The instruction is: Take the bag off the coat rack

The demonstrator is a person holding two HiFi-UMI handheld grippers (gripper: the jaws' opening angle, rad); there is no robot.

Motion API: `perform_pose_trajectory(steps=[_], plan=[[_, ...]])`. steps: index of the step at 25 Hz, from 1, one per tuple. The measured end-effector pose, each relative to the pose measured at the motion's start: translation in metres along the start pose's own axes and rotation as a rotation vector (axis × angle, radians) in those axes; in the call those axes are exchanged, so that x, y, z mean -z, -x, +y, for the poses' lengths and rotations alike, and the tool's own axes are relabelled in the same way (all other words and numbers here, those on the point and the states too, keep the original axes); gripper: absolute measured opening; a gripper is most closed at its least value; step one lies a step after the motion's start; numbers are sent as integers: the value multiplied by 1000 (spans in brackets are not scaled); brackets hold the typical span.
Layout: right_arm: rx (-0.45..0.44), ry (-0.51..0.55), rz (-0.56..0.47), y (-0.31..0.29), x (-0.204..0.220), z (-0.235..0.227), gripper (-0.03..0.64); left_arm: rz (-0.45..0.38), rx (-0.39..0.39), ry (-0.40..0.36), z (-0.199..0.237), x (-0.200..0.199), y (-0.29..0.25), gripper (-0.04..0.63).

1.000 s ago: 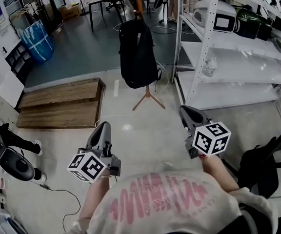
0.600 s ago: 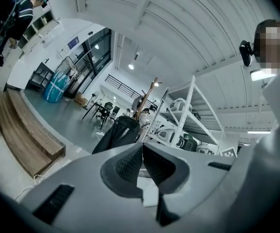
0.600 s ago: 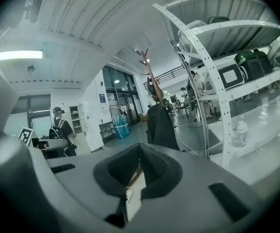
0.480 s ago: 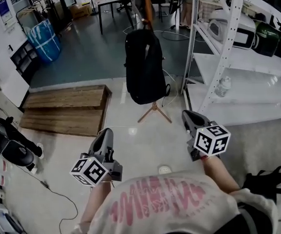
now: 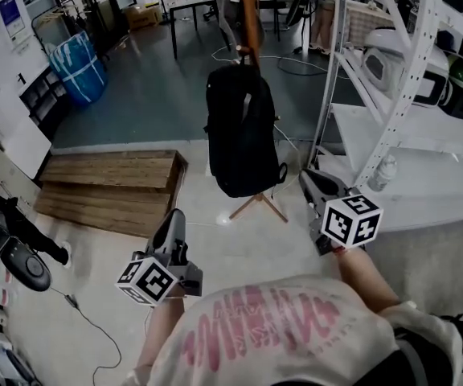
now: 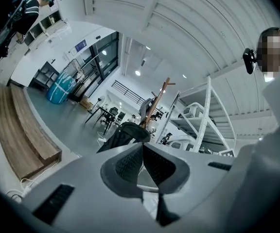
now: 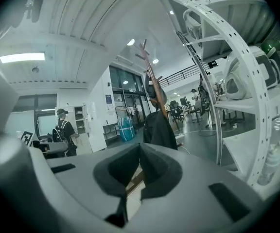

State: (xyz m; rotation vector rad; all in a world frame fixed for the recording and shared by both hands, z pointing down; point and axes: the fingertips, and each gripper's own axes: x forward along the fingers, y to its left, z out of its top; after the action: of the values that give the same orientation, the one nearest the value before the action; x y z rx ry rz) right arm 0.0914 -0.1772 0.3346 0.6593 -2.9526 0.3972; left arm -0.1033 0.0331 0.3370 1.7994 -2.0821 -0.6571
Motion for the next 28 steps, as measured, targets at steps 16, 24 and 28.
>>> perform_pose_trajectory(steps=[16,24,28], plan=[[-51,-49,-60,-81,-11,-45,6,-80,-85,86,63,8,-62,5],[22,-108,-53,-133,6,-61,6,10,-61,119,127,3,-117,5],[95,-143,-73,-167,-1,-68,6,45,38,81,152,-25,-172,5]])
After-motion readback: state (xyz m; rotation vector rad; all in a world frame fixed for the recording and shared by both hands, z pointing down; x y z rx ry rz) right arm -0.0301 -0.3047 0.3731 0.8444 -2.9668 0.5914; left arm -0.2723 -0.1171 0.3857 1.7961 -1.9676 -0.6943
